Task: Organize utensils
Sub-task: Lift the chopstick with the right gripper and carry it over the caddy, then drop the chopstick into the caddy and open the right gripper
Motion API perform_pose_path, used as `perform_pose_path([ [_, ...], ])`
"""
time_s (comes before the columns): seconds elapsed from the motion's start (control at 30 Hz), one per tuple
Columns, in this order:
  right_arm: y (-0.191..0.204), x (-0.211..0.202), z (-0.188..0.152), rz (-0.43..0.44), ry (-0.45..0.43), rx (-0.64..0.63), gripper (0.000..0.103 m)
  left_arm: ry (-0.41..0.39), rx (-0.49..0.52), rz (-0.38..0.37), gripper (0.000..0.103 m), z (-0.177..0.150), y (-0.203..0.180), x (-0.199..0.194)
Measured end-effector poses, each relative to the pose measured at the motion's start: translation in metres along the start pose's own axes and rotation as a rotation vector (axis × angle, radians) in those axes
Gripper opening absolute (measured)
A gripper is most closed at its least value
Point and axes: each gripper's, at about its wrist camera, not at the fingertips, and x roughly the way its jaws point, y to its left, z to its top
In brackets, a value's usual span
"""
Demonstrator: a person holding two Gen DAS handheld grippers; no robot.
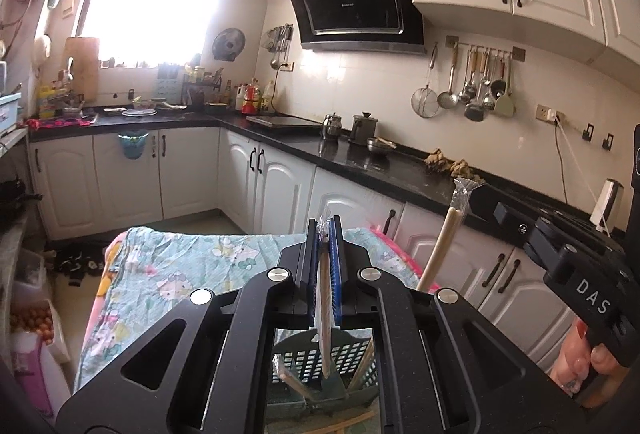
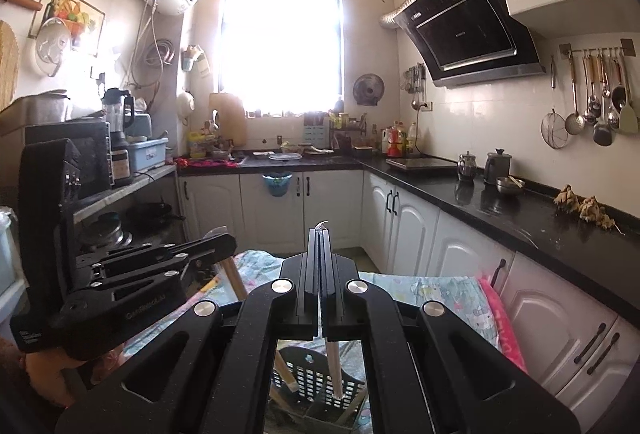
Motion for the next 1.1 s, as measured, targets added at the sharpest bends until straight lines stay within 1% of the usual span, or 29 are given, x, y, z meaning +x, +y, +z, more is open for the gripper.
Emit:
perform_pose_path([
  [0.17,-0.007,0.013,-0.017,0.000,0.031,0.020,0.001,0.014,-0.013,0.015,0.003,-0.013,0.003,0.015],
  [0.43,-0.005,0.038,-0.045,0.004,0.102,0.022,0.001,0.039,-0.030,-0.010,0.003,-0.040,0.006,0.031],
  [0.6,-0.009,0.053,-0.063,-0.011,0.173,0.043,0.001,0.098,-0.035,-0.011,0.003,-0.055,0.006,0.045],
  [0.7,-0.014,0.059,-0.076,-0.028,0.223,0.065,0.001,0.120,-0.036,-0.009,0.003,-0.062,0.006,0.048],
  [0.73,-0.015,0.061,-0.080,-0.028,0.238,0.075,0.001,0.128,-0.037,-0.010,0.008,-0.063,0.007,0.048],
  [0.77,-0.017,0.062,-0.083,-0.033,0.249,0.080,0.001,0.131,-0.040,-0.012,0.017,-0.065,0.007,0.047],
  [0.83,-0.021,0.061,-0.088,-0.039,0.264,0.091,0.003,0.132,-0.044,-0.015,0.028,-0.065,0.008,0.044],
  [0.87,-0.023,0.060,-0.090,-0.040,0.267,0.098,0.010,0.132,-0.046,-0.013,0.030,-0.065,0.009,0.042],
  [0.9,-0.023,0.059,-0.091,-0.044,0.267,0.103,0.020,0.133,-0.046,-0.012,0.030,-0.065,0.009,0.042],
  [0.93,-0.024,0.057,-0.092,-0.046,0.264,0.110,0.024,0.133,-0.048,-0.010,0.032,-0.065,0.010,0.039],
  [1.03,-0.026,0.050,-0.094,-0.050,0.263,0.117,0.026,0.128,-0.059,-0.011,0.041,-0.065,0.013,0.033],
  [1.1,-0.027,0.046,-0.094,-0.057,0.260,0.122,0.031,0.126,-0.067,-0.014,0.044,-0.065,0.014,0.028],
])
